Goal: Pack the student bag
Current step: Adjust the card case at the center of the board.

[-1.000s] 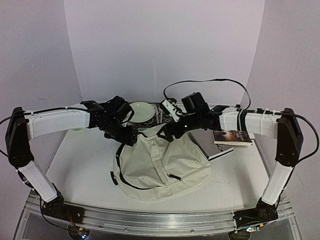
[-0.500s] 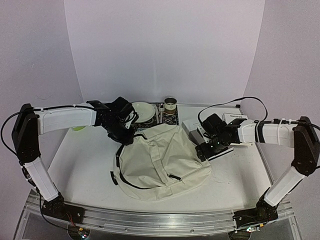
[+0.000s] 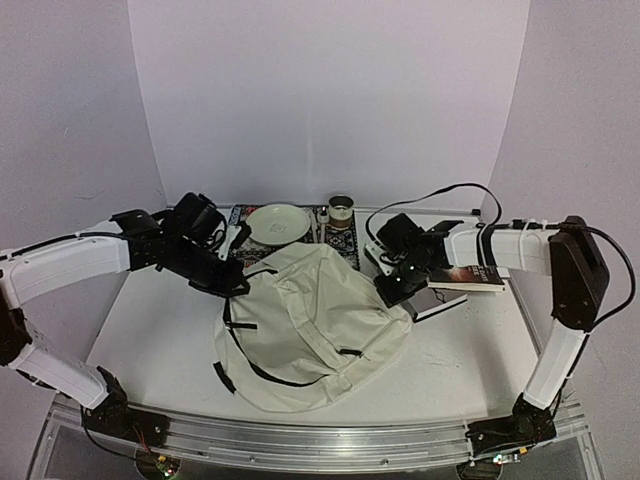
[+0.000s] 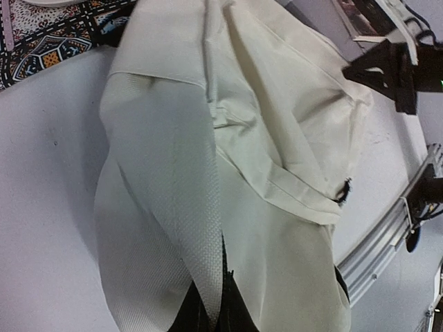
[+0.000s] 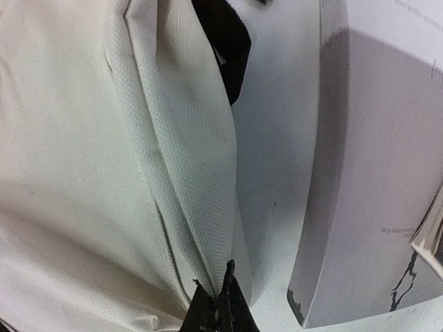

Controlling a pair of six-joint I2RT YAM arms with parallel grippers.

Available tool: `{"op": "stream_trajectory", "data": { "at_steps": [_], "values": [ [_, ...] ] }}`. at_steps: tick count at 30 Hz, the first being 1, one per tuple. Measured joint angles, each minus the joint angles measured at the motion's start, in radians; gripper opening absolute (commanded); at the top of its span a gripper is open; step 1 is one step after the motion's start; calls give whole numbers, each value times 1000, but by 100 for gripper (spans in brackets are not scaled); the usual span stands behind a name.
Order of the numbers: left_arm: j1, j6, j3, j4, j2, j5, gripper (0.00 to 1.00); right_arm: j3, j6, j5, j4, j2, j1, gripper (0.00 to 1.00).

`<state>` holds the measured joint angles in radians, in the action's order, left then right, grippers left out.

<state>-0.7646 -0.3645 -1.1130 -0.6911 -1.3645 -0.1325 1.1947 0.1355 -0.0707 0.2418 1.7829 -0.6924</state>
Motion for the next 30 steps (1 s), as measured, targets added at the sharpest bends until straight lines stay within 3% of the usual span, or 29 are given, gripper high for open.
{"op": "stream_trajectory", "data": {
  "at_steps": [10,17,21,30],
  "values": [
    [-52,-148,237,80,244,-160,0,473,-105,80,43,274,-66,1],
    [-92,-322,390,215,287,-175,0,761,-157,124,17,480,-123,46],
    [-114,-437,447,327,290,-138,0,721,-173,174,-1,440,-135,58],
    [-196,-629,474,465,184,-5,2,299,-217,435,-48,90,-165,66]
  ]
}}
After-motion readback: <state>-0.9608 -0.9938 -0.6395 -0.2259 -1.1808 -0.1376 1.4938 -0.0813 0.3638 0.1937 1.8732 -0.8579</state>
